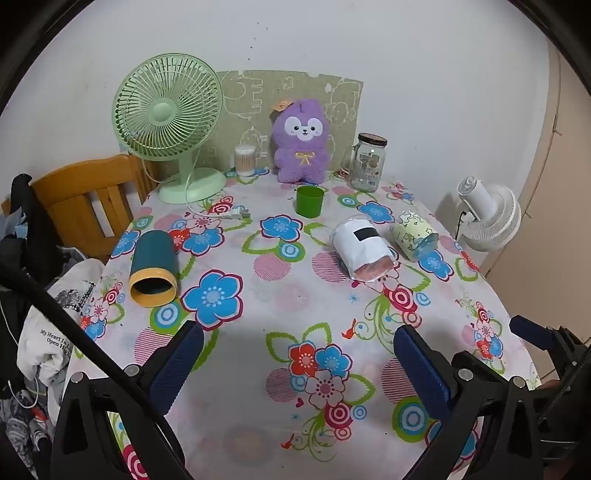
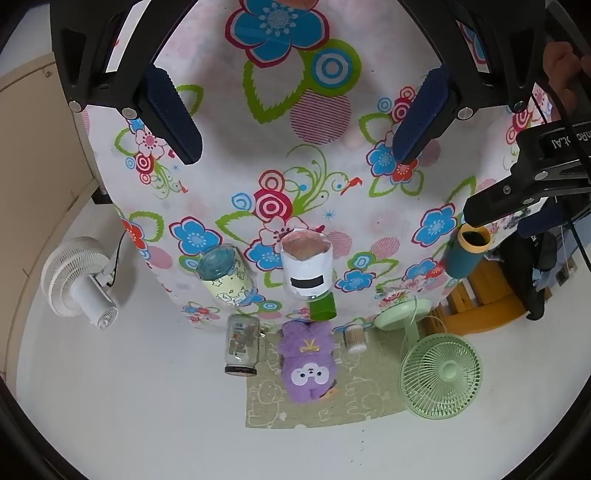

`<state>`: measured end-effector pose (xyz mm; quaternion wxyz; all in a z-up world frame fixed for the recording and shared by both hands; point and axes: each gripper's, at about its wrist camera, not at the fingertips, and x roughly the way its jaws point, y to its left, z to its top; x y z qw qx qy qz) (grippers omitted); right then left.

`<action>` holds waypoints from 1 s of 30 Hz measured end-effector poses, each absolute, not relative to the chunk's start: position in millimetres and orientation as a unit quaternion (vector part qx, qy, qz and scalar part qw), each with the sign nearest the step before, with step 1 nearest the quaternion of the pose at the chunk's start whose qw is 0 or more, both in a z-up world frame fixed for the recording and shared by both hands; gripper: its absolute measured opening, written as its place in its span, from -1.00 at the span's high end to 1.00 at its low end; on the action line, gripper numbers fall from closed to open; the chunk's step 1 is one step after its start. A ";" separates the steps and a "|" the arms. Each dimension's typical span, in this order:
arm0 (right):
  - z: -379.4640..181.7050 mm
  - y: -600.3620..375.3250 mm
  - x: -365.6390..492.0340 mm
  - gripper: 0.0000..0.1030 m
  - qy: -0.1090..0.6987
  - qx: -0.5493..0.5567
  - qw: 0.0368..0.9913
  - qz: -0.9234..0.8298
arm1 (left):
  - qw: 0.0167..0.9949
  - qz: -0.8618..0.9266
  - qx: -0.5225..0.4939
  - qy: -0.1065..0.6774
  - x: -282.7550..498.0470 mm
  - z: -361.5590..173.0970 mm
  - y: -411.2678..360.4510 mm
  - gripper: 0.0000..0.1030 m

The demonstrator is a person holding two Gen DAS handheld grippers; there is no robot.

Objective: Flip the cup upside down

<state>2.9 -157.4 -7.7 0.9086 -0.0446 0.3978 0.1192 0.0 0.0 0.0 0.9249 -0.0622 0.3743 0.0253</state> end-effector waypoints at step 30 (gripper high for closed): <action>-7.0 -156.3 2.3 -1.00 0.396 -0.047 0.909 0.118 | 0.926 0.031 -0.052 0.372 -3.8 0.3 -4.8 -1.00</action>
